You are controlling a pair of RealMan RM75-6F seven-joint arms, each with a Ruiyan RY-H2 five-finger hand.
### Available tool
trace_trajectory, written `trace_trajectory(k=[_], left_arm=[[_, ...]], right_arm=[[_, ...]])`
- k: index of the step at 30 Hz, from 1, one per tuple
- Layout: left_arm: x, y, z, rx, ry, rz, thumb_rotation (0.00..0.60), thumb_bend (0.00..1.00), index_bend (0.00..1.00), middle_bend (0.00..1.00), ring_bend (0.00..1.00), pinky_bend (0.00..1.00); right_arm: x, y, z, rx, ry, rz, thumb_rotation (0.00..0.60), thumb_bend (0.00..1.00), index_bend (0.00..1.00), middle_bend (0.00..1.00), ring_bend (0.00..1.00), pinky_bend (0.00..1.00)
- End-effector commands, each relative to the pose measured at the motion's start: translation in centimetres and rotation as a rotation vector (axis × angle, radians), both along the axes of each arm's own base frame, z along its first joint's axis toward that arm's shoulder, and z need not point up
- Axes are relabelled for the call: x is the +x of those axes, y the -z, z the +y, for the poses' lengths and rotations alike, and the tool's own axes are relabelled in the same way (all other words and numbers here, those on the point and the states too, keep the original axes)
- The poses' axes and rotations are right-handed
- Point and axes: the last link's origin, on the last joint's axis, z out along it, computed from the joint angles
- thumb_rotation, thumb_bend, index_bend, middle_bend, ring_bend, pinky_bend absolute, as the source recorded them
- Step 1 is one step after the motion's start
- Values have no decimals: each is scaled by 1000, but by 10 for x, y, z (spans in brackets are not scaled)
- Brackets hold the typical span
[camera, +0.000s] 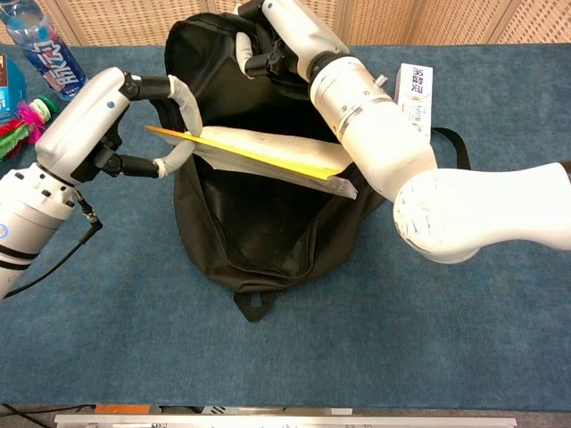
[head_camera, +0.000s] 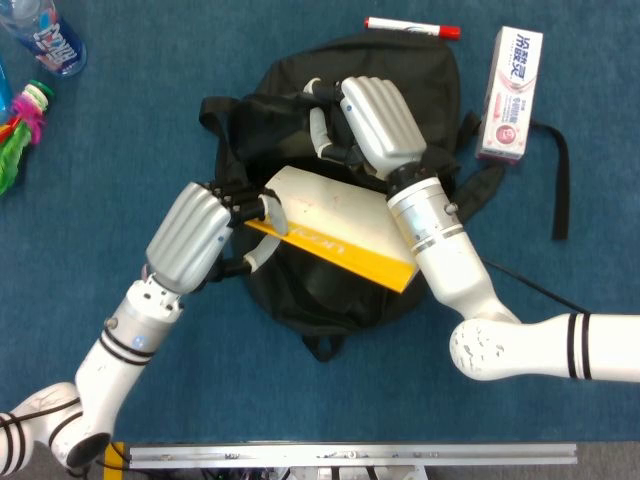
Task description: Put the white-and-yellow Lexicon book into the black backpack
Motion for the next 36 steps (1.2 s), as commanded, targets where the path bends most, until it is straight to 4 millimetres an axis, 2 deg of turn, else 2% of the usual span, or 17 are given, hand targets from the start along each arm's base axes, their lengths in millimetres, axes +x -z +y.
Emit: trace_trajectory(k=[1, 6, 10, 23, 36], left_arm=[[2, 10, 8, -27, -30, -9, 600, 405, 656, 583, 537, 549], [-3, 21, 19, -23, -61, 4, 600, 405, 656, 583, 537, 549], [-10, 23, 29, 15, -89, 0, 600, 405, 656, 583, 537, 549], [-34, 13, 41, 134, -174, 8, 600, 406, 656, 582, 536, 549], [-25, 48, 35, 175, -154, 97, 600, 405, 656, 582, 537, 552]], right_arm=[[1, 0, 2, 7, -5, -6, 600, 626, 696, 634, 608, 777], [-1, -4, 6, 10, -18, -6, 600, 626, 696, 634, 608, 777], [-2, -10, 11, 18, -26, -17, 600, 626, 696, 633, 608, 777], [-9, -17, 15, 29, -25, -29, 600, 626, 695, 631, 613, 777], [3, -19, 16, 55, -12, -104, 600, 626, 695, 630, 616, 781]])
